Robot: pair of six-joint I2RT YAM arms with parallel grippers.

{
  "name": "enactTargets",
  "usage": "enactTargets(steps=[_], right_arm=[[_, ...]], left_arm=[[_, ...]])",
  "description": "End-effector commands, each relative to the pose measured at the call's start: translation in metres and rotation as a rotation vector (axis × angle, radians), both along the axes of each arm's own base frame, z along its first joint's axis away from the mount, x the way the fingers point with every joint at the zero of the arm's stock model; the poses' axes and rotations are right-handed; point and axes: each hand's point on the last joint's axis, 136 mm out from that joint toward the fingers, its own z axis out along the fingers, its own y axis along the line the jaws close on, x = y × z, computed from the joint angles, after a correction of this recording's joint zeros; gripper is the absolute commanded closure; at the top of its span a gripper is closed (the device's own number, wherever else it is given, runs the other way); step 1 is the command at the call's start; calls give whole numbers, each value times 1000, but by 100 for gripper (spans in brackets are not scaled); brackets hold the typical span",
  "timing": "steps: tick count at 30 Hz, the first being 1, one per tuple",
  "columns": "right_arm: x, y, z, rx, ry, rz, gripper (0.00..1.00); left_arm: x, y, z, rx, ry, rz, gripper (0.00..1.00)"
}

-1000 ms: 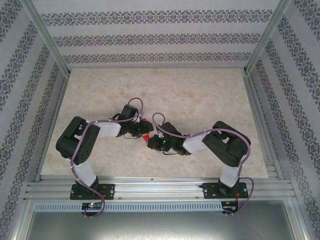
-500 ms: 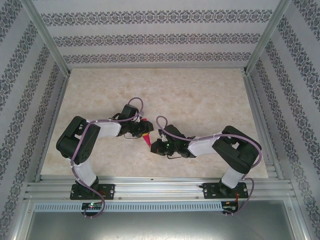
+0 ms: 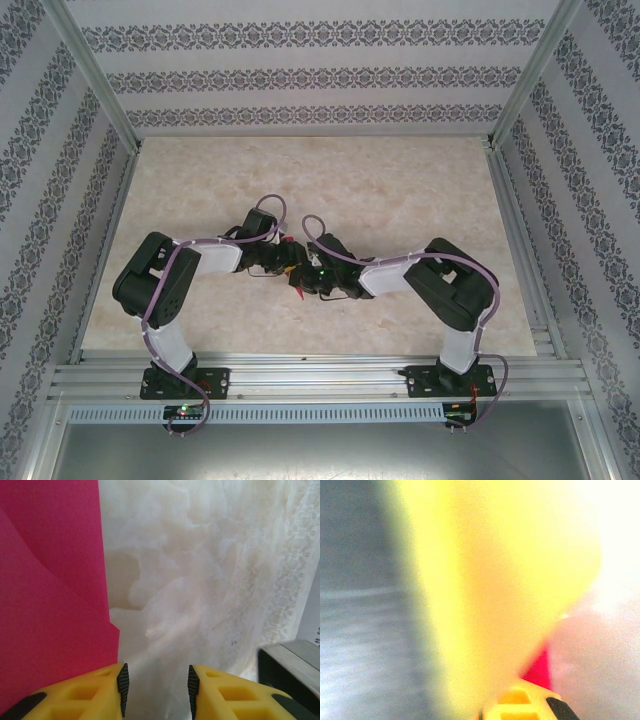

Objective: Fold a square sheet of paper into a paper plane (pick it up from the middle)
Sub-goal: Fold the wing for the fifth time at the center of the table.

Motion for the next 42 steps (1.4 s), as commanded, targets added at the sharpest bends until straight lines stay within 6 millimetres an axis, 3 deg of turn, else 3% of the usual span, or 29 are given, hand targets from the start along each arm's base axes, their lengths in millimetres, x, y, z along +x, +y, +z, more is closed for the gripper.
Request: enactTargets(steps=[1,6,20,25,31,36,42], right_arm=[[-5,-20,-28,-72,71,-55,92],[-26,-37,-41,-119,105,-38,91],[-50,-53,-28,-145,112,4,89],[-36,-47,7,-94,9,-6,89],[-13,-13,34,6,-50,14,89],[2,4,30,23,-49,5,89],[15,4,7,14,-19,-55,89]], left_arm=[[-18,16,-35,93,100,5,60],[-19,17,-36,98,103,2,60],[-20,18,-38,105,113,3,60],[-20,17,-36,95,111,-3,60],[-18,14,-33,81,108,-3,59],[-17,13,-30,74,106,-2,59],[-15,11,-26,60,96,-8,59]])
